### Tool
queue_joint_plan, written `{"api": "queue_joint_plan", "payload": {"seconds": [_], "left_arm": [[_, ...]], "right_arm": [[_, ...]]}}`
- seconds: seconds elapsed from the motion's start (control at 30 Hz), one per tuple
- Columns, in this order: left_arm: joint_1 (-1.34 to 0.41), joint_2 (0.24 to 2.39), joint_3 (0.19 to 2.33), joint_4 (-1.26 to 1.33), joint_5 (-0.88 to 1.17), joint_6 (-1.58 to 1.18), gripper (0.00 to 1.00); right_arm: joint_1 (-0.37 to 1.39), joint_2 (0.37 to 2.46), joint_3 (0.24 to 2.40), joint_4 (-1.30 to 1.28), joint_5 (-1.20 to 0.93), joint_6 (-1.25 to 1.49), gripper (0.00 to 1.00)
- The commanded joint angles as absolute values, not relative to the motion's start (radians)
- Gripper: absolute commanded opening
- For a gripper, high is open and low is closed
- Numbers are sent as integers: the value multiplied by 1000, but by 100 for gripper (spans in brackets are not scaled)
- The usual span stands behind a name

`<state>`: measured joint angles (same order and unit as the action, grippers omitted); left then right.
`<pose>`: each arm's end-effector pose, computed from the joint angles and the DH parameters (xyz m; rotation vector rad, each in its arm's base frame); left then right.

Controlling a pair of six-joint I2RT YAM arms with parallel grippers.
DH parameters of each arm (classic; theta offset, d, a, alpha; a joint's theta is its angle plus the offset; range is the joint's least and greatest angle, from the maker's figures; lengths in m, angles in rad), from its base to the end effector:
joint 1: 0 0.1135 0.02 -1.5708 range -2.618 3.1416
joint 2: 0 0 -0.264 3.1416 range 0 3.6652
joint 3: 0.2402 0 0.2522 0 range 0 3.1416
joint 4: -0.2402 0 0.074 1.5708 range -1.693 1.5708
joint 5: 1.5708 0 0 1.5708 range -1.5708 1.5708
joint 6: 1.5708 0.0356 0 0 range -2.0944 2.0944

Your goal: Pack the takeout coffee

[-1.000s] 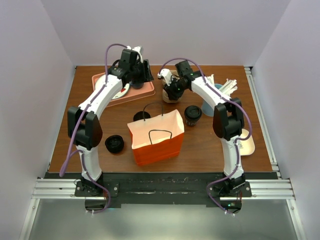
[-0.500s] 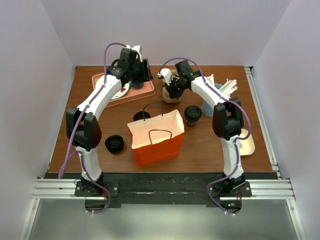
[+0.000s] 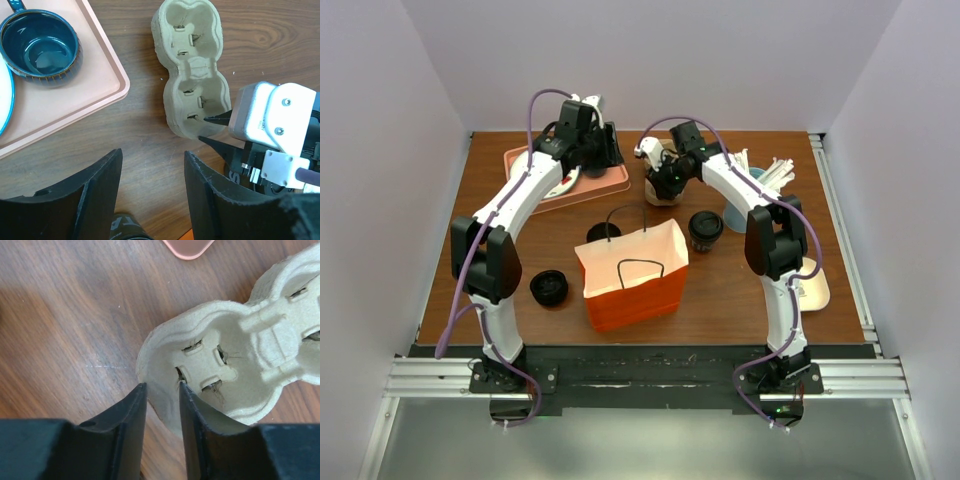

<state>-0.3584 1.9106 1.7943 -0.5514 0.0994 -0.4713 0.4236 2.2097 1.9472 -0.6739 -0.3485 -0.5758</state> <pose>0.4147 -0.1591 0.3258 -0.0742 2.2933 -0.5528 0.4447 0.2138 0.2333 -1.3039 2.0918 0.3705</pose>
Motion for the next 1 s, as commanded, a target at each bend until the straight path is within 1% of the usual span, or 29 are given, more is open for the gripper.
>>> {"api": "queue_joint_plan", "payload": {"seconds": [0.0, 0.23, 0.33, 0.47, 0.53, 0.6, 0.63, 0.7, 0.73, 0.97], "left_arm": [[-354, 1859, 1802, -540, 92, -451, 57], [-354, 1861, 1815, -545, 92, -451, 57], [-354, 1862, 1815, -543, 89, -451, 57], [-354, 1862, 1818, -545, 91, -451, 57], [-354, 1859, 1821, -546, 87, -449, 57], [-354, 1858, 1822, -548, 84, -449, 57], [-354, 1858, 1822, -549, 84, -449, 57], [-354, 1858, 1819, -552, 81, -448, 57], [-354, 1856, 1818, -552, 81, -448, 56], [-354, 1856, 1813, -554, 72, -448, 56]], "right_arm": [[422, 2174, 1937, -684, -339, -629, 40], [422, 2181, 1939, -692, -337, -638, 39], [422, 2183, 1942, -687, -333, -638, 27], [422, 2187, 1942, -693, -331, -638, 29], [422, 2187, 1940, -690, -333, -637, 27], [422, 2191, 1944, -692, -333, -638, 22], [422, 2192, 1945, -690, -331, -637, 14], [423, 2192, 1951, -686, -333, -635, 7], [423, 2192, 1953, -684, -333, -634, 1], [423, 2180, 2006, -664, -367, -606, 0]]}}
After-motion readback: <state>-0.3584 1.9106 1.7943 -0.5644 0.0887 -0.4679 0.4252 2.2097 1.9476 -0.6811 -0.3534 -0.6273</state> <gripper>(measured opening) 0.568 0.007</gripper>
